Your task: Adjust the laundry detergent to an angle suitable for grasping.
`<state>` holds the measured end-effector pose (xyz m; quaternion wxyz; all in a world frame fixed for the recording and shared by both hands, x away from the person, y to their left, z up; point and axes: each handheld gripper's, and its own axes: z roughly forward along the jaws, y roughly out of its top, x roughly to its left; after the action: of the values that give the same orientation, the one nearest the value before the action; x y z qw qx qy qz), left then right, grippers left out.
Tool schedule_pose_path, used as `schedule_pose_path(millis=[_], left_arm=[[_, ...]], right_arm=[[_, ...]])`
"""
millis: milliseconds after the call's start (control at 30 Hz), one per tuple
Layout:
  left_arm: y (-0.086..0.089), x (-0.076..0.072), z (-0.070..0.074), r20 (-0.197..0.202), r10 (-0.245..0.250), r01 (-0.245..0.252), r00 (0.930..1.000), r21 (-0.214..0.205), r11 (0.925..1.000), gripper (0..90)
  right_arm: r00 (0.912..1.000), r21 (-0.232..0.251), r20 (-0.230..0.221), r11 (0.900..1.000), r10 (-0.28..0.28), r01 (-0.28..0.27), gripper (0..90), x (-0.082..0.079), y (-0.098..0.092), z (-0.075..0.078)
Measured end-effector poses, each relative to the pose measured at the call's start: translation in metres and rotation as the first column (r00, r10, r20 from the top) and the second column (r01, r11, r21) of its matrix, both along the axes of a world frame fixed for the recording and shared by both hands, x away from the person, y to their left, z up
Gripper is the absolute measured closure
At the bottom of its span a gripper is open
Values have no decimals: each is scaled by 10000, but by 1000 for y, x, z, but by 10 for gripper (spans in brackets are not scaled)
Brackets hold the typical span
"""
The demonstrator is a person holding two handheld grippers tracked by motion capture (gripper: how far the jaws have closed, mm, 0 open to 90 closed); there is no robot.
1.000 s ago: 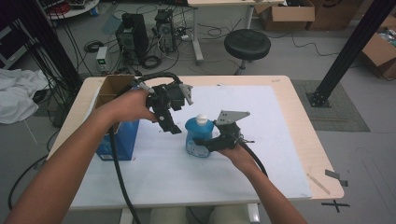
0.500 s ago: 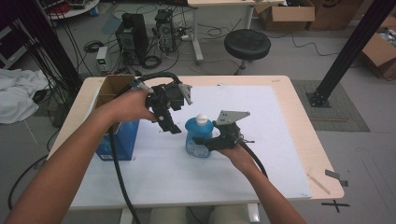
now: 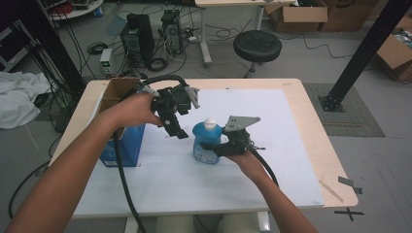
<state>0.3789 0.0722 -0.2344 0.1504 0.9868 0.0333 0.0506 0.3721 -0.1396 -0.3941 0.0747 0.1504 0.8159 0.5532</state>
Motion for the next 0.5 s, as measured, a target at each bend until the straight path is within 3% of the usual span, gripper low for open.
schedule_pose_path(millis=[367, 500], left_arm=[[1, 1, 1, 0, -5, 5, 10000, 6, 10000, 210], [1, 1, 1, 10, 6, -6, 10000, 16, 10000, 210]], right_arm=[[9996, -99, 263, 9999, 39, -36, 429, -3, 0, 2], [9991, 47, 197, 9993, 380, -380, 433, -6, -2, 6]])
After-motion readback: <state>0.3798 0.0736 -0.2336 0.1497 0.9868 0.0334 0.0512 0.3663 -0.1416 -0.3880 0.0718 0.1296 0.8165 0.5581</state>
